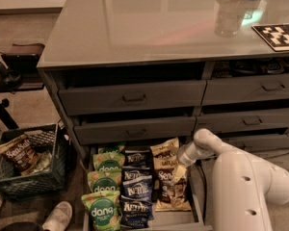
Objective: Pick brown chip bag from bottom drawer and place on counter
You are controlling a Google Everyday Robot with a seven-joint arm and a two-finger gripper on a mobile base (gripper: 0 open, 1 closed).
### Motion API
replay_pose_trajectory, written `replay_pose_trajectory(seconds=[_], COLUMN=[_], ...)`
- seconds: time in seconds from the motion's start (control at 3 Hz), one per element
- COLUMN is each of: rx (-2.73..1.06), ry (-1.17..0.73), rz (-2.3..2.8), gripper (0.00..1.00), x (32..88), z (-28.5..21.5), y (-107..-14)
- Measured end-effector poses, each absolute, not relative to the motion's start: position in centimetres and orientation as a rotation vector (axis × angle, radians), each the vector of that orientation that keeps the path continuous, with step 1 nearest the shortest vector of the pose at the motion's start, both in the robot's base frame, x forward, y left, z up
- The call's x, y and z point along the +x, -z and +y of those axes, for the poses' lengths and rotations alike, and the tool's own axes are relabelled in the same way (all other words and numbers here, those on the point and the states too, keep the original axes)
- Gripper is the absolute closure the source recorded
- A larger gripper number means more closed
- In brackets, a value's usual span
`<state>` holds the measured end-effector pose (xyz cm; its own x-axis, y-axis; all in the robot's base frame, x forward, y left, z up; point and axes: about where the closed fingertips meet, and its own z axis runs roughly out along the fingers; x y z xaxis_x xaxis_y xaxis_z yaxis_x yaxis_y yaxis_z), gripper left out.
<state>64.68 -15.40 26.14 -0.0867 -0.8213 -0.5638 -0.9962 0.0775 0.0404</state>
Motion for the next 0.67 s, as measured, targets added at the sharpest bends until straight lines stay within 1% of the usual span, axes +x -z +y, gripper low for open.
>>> replay_pose_trajectory(seconds=[0.67], rx=[-1.816], ry=[-0.645], rz=[2.010], gripper=[0.00], x=[64.5], z=[-15.3], y=[-22.8])
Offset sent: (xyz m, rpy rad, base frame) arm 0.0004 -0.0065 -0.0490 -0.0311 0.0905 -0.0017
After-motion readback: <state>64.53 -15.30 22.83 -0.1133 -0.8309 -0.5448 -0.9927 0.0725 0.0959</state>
